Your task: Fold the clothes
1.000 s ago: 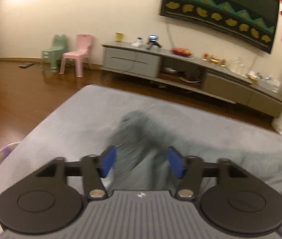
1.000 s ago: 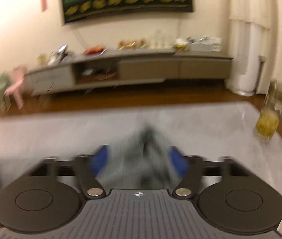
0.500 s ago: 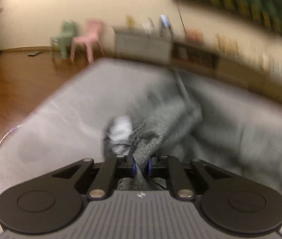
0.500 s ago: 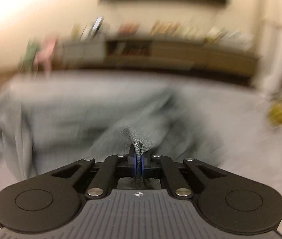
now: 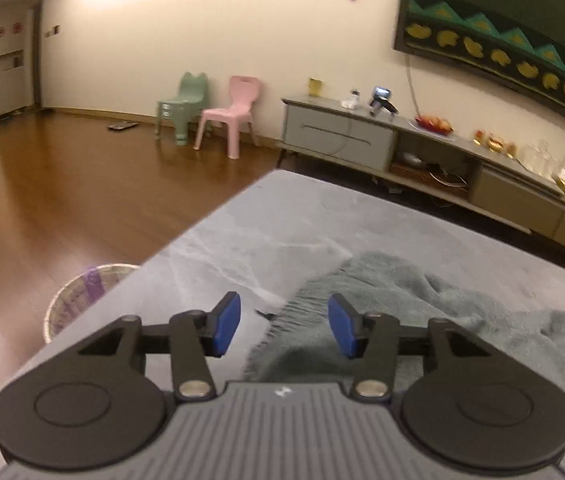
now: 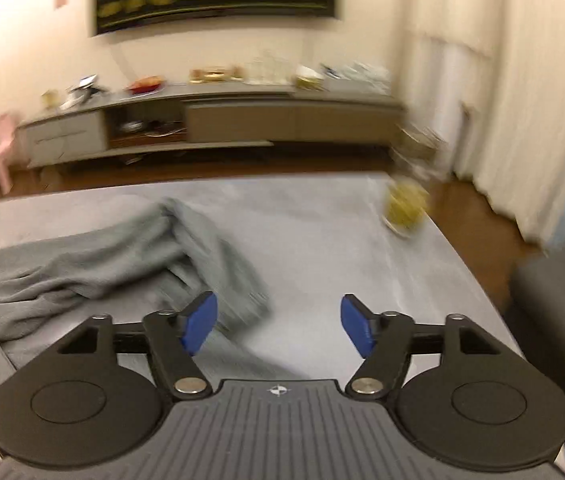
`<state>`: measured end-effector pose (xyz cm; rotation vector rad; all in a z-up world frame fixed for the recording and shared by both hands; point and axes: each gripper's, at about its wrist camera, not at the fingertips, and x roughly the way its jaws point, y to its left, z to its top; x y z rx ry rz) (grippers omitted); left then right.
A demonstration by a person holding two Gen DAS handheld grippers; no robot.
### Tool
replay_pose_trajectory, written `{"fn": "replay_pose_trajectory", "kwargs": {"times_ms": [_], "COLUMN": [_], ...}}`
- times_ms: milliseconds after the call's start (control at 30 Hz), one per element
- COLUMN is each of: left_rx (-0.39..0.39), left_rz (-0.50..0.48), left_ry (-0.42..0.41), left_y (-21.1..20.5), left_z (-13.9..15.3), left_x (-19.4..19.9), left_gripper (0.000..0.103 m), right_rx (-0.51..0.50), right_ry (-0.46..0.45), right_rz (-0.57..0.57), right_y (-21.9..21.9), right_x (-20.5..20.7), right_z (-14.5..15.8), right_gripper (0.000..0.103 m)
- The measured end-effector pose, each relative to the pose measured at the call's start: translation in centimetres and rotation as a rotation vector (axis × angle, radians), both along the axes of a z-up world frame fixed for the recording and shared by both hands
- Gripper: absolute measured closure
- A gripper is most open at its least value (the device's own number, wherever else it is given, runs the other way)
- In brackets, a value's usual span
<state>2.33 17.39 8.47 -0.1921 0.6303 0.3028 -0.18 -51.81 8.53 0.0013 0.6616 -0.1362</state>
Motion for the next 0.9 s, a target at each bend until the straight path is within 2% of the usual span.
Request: {"fn": "replay_pose_trajectory", "kwargs": {"times_ms": [33, 100, 200, 233, 267, 333, 400, 500, 567, 600, 700, 733, 767, 800, 867, 900], "left_rx": [-0.015, -0.039, -0.034, -0.032, -0.031, -0.030, -0.037, -0.094, -0.124, -0.127, -0.127, -0.127, -0.113, -0.106, -0.100, -0.098], "left_rz": [-0.015, -0.043, -0.057, -0.058, -0.059, -0.058, -0.043, -0.016, -0.023, -0.020, -0.005, 0.000, 0.001, -0.011, -0.060, -0.097], "left_ry": [0.022, 0.054, 0.104, 0.120, 0.136, 0.144, 0.134, 0.086, 0.042, 0.021, -0.040, -0.061, -0.051, -0.026, 0.042, 0.086], "left_y": [-0.4, -0.7, -0.9, -0.8, -0.7, -0.4, 0.2, 1.2, 1.7, 1.9, 2.8, 3.0, 3.2, 3.2, 2.8, 2.2], "left_z": [-0.4, -1.2, -2.6, -3.1, -3.6, -4.0, -3.6, -2.5, -1.5, -1.0, 0.6, 1.1, 1.6, 1.7, 1.5, 1.1], "left_x": [0.3, 1.2, 2.0, 2.2, 2.3, 2.9, 2.9, 2.1, 1.2, 1.1, 0.6, 0.5, 1.5, 3.1, 6.8, 8.8], "left_gripper": [0.054, 0.054, 0.054, 0.054, 0.054, 0.055, 0.056, 0.056, 0.056, 0.056, 0.053, 0.048, 0.041, 0.038, 0.030, 0.027], "right_rx": [-0.014, -0.056, -0.103, -0.101, -0.092, -0.145, -0.244, -0.508, -0.650, -0.700, -0.783, -0.767, -0.699, -0.602, -0.387, -0.297], "right_ry": [0.014, 0.083, 0.225, 0.270, 0.310, 0.293, 0.217, -0.083, -0.243, -0.239, 0.003, 0.099, 0.153, 0.170, 0.133, 0.103], "right_rz": [0.031, 0.049, 0.034, 0.036, 0.050, 0.121, 0.177, 0.138, 0.089, 0.074, 0.062, 0.052, 0.029, 0.001, -0.038, -0.044], "right_y": [0.8, 1.6, 1.3, 1.2, 1.2, 2.2, 3.4, 4.4, 4.0, 3.5, 1.1, 0.0, -0.9, -1.6, -1.8, -1.3], "right_x": [1.7, 6.2, 12.1, 13.3, 14.5, 15.6, 16.1, 14.0, 11.6, 10.9, 10.8, 10.7, 10.3, 9.7, 8.1, 7.5], "right_z": [-0.5, -2.4, -7.3, -8.8, -10.0, -9.6, -7.6, -1.4, 0.3, -0.2, -4.9, -6.8, -8.0, -8.6, -8.2, -7.6], "right_gripper": [0.017, 0.016, 0.021, 0.041, 0.082, 0.101, 0.101, 0.102, 0.101, 0.101, 0.100, 0.098, 0.094, 0.089, 0.066, 0.061]}}
